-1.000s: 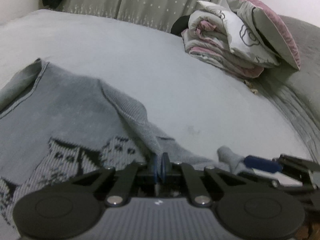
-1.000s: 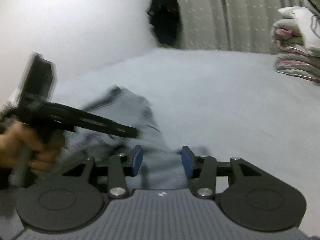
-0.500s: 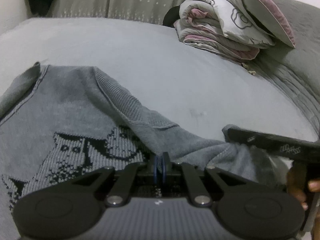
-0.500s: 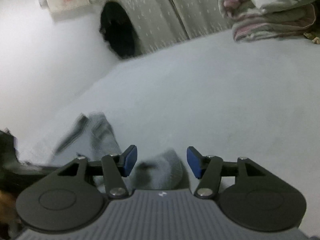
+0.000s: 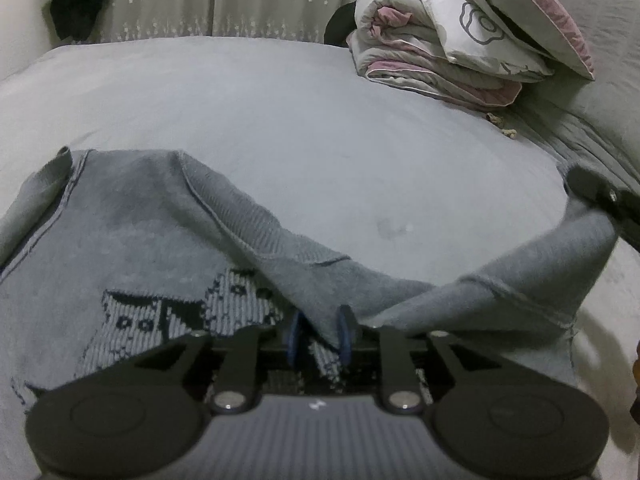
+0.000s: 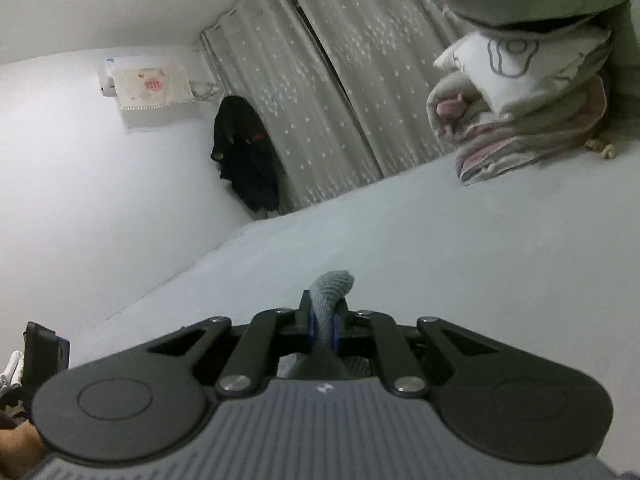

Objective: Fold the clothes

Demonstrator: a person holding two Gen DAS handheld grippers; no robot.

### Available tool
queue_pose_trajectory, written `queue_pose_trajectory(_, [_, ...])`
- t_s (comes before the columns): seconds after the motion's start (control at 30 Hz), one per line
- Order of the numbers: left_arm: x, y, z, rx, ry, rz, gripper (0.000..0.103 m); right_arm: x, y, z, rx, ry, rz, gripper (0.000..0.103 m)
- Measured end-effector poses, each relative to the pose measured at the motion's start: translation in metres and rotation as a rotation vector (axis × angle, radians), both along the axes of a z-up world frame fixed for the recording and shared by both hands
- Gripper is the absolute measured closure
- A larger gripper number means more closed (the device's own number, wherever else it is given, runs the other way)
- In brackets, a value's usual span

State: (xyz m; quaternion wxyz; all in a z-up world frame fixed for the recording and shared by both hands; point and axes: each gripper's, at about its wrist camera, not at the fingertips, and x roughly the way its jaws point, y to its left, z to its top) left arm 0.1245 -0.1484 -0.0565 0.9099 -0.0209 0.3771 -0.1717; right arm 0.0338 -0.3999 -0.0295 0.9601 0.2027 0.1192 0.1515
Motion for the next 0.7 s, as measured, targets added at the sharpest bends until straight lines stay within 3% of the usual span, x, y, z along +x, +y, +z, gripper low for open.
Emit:
queue_pose_trajectory(0.07, [0.004,0.002,0.008,-0.008,0.000,0.015,0.064,-0.001,-0.004,0.002,-0.009,-0.004,0.029,0.094])
queue_pose_trajectory(0.27, [0.018,0.017,0.033,-0.073,-0.008,0.072,0.062,-0.008,-0.005,0.007,0.090,-0.086,0.325,0.093])
queue_pose_trajectory(0.37, [0.026,0.015,0.037,-0.068,0.005,0.080,0.058,-0.007,0.015,0.006,0.038,-0.067,0.451,0.093])
queue_pose_trajectory(0.53, [0.042,0.004,0.022,0.011,0.067,0.090,0.052,0.003,0.044,-0.002,-0.079,0.046,0.559,0.093])
queue_pose_trajectory(0.7, [0.047,0.008,0.004,-0.023,0.099,0.131,0.055,0.001,0.067,-0.010,-0.217,0.131,0.682,0.091])
